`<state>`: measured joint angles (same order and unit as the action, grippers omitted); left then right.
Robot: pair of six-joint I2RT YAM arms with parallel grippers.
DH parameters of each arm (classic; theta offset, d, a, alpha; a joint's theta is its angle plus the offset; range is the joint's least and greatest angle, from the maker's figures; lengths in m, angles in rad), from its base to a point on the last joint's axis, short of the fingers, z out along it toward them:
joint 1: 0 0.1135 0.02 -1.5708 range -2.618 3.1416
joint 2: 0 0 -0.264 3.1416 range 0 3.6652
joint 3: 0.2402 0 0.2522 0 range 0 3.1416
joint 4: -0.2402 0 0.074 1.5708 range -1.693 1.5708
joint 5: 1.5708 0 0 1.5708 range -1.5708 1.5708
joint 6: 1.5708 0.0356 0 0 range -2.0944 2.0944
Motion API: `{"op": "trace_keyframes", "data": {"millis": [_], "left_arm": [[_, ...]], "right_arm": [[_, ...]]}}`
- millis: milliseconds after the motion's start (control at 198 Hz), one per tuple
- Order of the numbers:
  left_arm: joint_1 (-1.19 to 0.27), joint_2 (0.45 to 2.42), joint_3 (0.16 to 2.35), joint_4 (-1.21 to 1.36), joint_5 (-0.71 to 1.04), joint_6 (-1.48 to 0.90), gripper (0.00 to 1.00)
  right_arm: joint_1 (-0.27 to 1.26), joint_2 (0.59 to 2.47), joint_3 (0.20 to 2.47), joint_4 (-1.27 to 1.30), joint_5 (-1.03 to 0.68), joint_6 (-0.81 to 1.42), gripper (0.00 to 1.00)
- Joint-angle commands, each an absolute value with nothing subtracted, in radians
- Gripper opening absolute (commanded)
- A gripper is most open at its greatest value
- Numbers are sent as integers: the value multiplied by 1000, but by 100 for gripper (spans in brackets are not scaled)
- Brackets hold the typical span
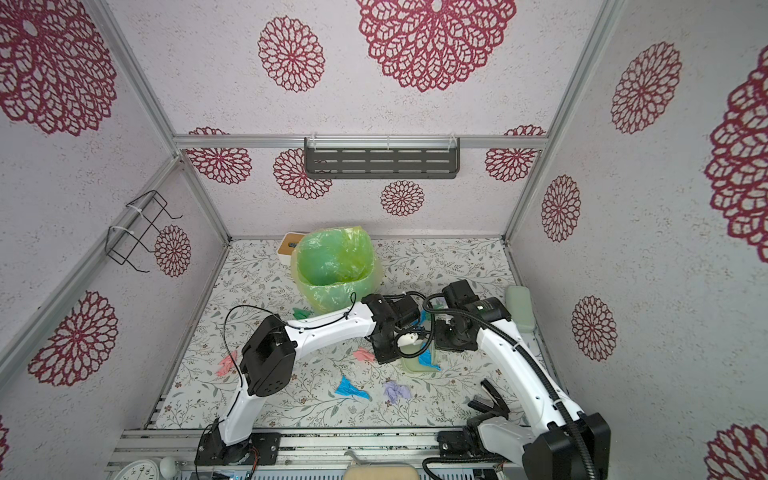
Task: Sweep away the paper scraps from the table
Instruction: 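Sweep the blue scrap into the dustpan with the right gripper's brush, then lift the dustpan with the scrap and carry it to the bin with the left gripper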
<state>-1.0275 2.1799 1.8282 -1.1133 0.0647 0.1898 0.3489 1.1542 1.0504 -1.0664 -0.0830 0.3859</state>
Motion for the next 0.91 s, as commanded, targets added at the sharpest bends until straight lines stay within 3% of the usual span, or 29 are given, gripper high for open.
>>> {"op": "trace_keyframes", "data": {"millis": [0, 297, 529, 902], "left_arm": [[-1032, 2160, 1830, -1078, 65, 192, 4], [-1029, 2057, 1729, -965, 56, 165, 4], [-1023, 1939, 1615, -840, 37, 139, 3], [-1021, 1779, 1540, -753, -7, 112, 3]], "right_arm": [[361, 1123, 1100, -1057, -177, 420, 0], [281, 1106, 1230, -1183, -7, 390, 0], [135, 1077, 1334, -1222, -18, 339, 0], [42, 1062, 1341, -1176, -43, 322, 0]]}}
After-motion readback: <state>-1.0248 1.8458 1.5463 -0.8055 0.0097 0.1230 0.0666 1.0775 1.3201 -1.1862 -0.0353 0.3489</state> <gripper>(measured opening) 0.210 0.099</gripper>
